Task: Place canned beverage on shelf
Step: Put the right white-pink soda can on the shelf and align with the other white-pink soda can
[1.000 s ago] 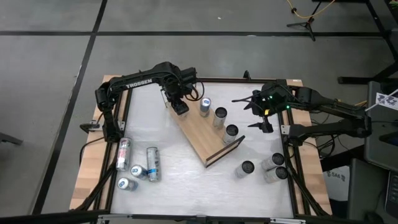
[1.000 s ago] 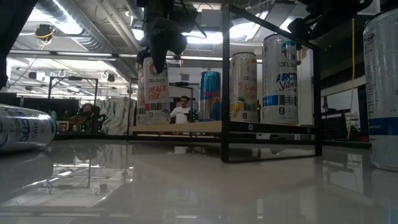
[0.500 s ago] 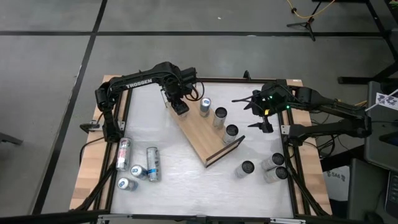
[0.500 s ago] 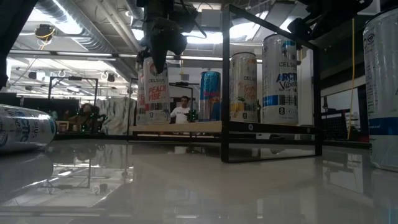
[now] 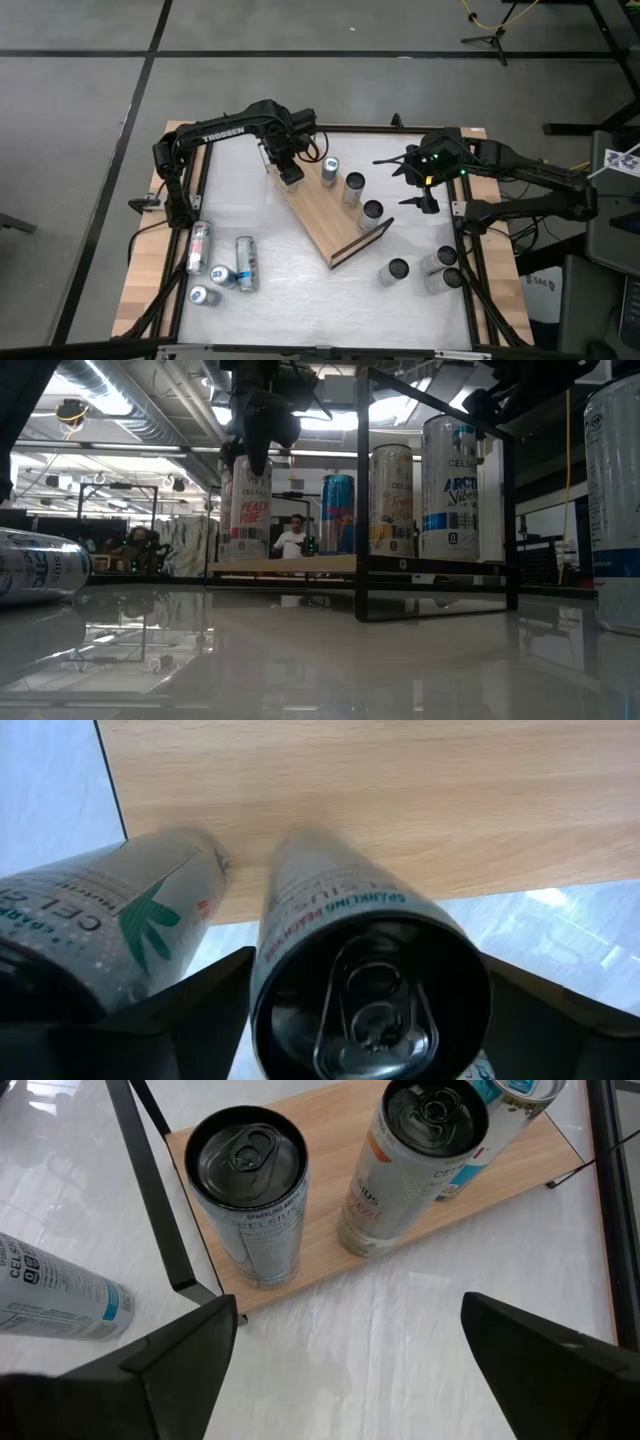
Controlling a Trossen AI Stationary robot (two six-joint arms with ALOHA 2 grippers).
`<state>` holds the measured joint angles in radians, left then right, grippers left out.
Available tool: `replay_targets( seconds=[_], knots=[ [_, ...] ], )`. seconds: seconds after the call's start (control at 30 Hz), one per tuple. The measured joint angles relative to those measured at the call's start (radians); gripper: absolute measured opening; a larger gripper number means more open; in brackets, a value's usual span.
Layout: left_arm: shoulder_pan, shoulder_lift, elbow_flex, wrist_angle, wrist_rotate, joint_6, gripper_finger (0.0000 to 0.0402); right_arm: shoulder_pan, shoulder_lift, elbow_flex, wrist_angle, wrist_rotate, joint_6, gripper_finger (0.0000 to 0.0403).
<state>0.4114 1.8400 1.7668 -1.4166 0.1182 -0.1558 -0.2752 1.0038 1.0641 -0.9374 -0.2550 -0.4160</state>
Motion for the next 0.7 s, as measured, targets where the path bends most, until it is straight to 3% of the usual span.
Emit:
replay_targets(
  seconds=[0.17,0.7],
  knots=[
    [0.0,0.0,0.0,0.0,0.0,-0.023,0.035,0.0,0.0,0.0,0.0,0.0,0.0,0.0379],
    [0.001,-0.008,0.0,0.003,0.003,-0.026,0.0347,0.0,0.0,0.0,0.0,0.0,0.0,0.0379]
  ],
)
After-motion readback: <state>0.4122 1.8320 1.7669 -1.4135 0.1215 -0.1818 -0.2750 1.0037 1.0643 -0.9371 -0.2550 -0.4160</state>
